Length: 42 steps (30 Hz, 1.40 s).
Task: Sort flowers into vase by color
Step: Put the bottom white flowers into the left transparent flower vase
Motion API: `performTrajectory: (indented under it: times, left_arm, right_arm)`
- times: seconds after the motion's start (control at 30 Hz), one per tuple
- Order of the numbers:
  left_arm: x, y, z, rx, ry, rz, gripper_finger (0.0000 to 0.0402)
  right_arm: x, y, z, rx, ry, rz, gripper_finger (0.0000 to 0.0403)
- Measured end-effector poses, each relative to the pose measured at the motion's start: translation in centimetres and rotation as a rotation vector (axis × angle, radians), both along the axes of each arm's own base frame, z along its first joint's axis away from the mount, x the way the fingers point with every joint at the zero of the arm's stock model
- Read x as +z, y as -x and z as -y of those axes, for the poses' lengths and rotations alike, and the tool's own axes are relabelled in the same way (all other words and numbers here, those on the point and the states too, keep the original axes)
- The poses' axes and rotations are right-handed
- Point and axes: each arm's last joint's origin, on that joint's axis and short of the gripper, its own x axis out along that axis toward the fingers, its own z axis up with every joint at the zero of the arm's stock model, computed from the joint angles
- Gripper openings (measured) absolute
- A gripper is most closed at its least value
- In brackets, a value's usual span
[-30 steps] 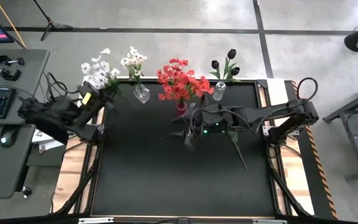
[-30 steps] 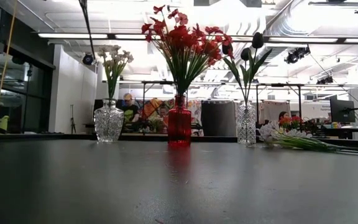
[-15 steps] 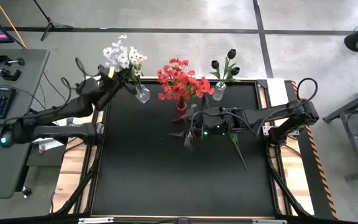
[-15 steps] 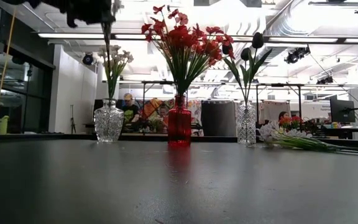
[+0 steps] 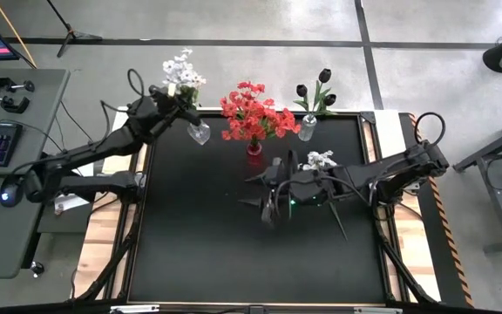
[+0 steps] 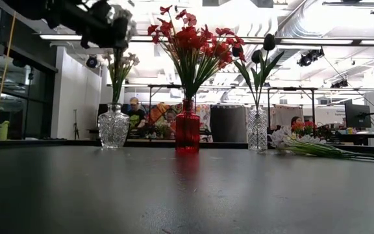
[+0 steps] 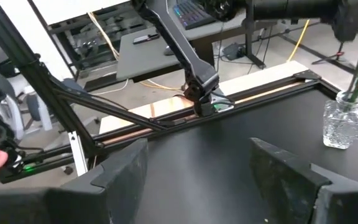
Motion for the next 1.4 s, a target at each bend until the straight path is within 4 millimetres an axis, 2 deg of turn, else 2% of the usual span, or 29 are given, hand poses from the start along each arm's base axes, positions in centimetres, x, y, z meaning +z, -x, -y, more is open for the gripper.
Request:
performTrajectory:
  times: [0.17, 0.33, 0.57, 0.73, 0.9, 1.03, 1.4]
  left_arm:
    - [-1.1, -0.7, -0.8, 0.031, 0.012, -0.076, 0.0007]
    - [-1.6, -0.9, -0.8, 0.018, 0.096, -0.002, 0.0033]
    - [-1.8, -0.2, -0.2, -0.017, 0.165, -0.030, 0.0117]
    - [-1.3, 1.1, 0.8, -0.013, 0.186, -0.035, 0.0183]
    - [-0.7, 2.7, 1.9, -0.009, 0.224, 0.000, 0.0226]
    - [-0.7, 3.7, 2.9, -0.057, 0.303, 0.030, 0.0239]
    - [-1.3, 5.7, 5.0, -0.214, 0.505, 0.043, 0.0241]
  right_arm:
    - [0.0, 0.1, -0.1, -0.019, 0.003, 0.003, 0.0263]
    - [0.0, 0.0, -0.1, -0.020, 0.002, 0.003, 0.0263]
    - [0.0, 0.0, -0.1, -0.017, 0.008, 0.003, 0.0263]
    - [0.3, 0.4, 0.0, 0.004, 0.029, 0.001, 0.0263]
    - [1.0, 1.4, 0.5, -0.002, 0.052, -0.019, 0.0263]
    - [1.6, 2.2, 1.3, -0.016, 0.059, -0.031, 0.0263]
    - [3.3, 4.9, 2.7, -0.055, 0.079, -0.050, 0.0263]
